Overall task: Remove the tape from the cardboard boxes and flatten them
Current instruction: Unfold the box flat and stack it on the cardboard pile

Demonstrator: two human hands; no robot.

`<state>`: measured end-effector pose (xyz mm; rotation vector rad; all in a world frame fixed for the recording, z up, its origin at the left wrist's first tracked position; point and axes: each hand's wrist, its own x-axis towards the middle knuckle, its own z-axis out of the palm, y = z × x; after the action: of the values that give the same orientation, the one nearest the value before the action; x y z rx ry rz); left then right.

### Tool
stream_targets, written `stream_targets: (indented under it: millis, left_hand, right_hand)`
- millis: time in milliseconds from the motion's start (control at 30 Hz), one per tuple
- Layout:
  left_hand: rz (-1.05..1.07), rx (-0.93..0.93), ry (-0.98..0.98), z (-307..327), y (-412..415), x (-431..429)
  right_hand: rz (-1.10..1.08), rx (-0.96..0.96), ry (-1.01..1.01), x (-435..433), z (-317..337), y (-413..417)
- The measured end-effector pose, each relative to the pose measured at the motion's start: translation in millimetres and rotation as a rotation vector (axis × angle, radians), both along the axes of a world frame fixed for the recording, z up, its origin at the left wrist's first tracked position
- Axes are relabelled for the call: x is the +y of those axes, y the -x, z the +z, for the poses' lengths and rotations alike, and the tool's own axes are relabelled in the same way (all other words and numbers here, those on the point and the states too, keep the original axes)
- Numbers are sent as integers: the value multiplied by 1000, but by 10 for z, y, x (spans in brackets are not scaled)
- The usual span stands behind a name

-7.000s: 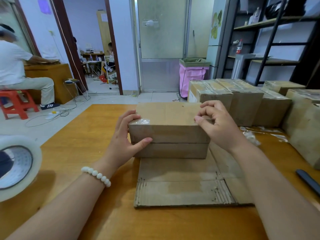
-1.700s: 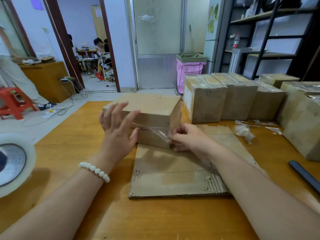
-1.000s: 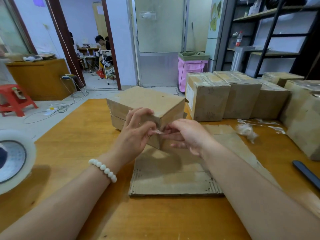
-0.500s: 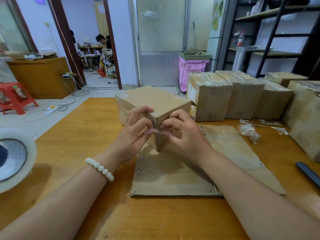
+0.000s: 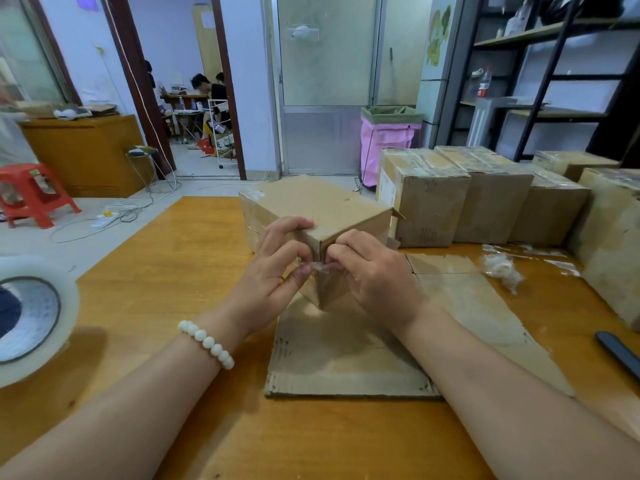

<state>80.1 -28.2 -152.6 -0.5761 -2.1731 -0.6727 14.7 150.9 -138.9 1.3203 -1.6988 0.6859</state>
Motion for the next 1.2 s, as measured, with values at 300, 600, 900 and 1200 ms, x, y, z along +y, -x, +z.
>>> stream_targets:
  millis: [300,600,900,1200]
  left_hand:
    - [-35,-56,-354,22,-93,44]
    - [164,165,-101,94,70,-29]
    - [140,212,-92,202,38,19]
    - [143,258,-103,210,27,76]
  right_hand:
    - [10,-62,-2,-9,-20,24]
    - [33,-48,57,45,-45,55]
    - [73,-61,70,17,-38,33]
    - [28,-45,-36,-18,-41,63]
